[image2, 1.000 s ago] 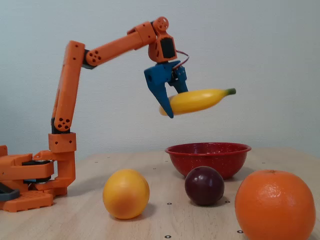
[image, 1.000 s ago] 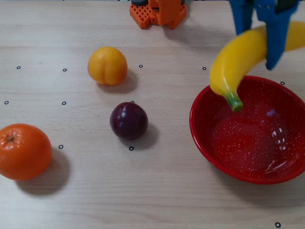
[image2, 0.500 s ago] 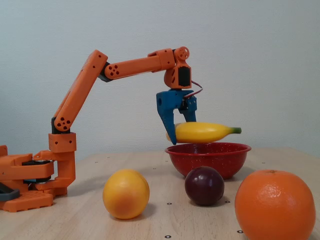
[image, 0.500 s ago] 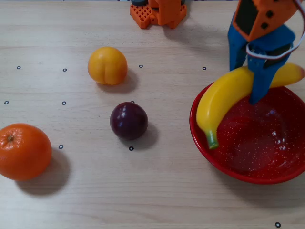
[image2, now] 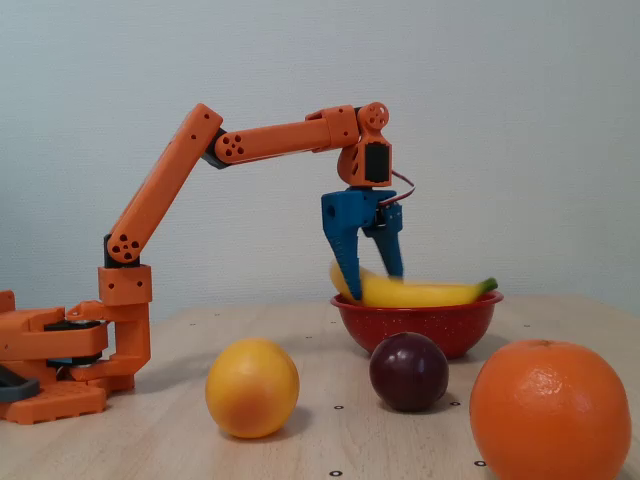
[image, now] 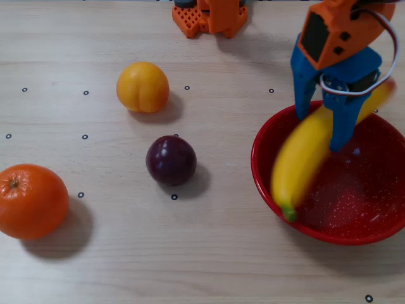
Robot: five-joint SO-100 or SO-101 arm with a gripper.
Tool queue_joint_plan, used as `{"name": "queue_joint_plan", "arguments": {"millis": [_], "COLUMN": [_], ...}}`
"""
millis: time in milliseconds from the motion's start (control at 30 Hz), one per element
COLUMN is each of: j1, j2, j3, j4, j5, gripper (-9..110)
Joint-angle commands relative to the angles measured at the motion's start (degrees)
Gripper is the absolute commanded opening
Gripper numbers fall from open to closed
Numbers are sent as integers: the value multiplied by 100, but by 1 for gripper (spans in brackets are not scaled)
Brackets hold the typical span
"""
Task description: Put banana in the red bowl.
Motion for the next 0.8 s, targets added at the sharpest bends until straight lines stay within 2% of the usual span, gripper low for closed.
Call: {"name": "queue_joint_plan", "arguments": {"millis": [0,100,333,533,767], "j1": [132,176,272,352,483], "j2": [325,316,431,729,1222], "j3": [-519,-519,-571,-677,-668], "j4": [-9,-35,-211,-439,-501], "j5": [-211,-272,-308,-246,-264], "gripper": [30,33,30,20,0]}}
